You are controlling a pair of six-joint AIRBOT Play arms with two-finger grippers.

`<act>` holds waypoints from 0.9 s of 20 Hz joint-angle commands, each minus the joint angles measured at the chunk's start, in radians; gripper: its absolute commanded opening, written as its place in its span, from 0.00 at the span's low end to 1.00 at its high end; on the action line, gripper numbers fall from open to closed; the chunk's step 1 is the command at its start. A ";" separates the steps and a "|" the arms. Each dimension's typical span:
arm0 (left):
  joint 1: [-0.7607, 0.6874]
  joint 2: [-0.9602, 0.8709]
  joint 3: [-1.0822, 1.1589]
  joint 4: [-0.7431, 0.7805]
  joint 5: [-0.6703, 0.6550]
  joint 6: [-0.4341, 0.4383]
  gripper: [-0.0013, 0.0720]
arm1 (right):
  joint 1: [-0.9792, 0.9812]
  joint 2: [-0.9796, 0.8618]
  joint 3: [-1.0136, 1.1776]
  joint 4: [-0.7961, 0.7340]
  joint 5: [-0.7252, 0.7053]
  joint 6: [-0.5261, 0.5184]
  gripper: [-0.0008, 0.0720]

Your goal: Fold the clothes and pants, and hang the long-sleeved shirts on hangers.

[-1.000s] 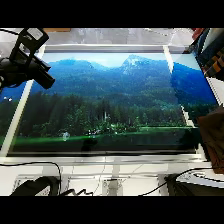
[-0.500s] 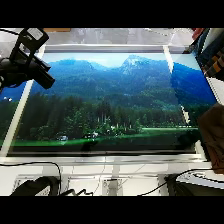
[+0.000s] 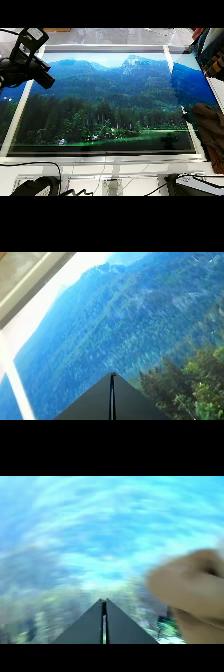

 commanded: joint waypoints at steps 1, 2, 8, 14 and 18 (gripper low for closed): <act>0.000 0.000 0.000 0.001 0.000 0.001 0.03 | 0.158 0.013 0.004 0.035 0.018 -0.001 0.03; 0.000 0.000 0.000 0.001 0.000 0.000 0.03 | 0.206 0.013 0.004 0.034 0.027 0.006 0.03; 0.000 0.000 0.000 0.001 0.000 0.001 0.03 | 0.581 0.020 0.004 -0.143 0.005 0.037 0.02; 0.000 0.000 0.000 0.001 0.000 0.000 0.03 | 0.847 0.021 0.004 -0.738 -0.172 0.306 0.03; 0.000 0.000 0.000 0.001 0.000 0.000 0.03 | 0.848 0.021 0.004 -0.702 -0.161 0.306 0.03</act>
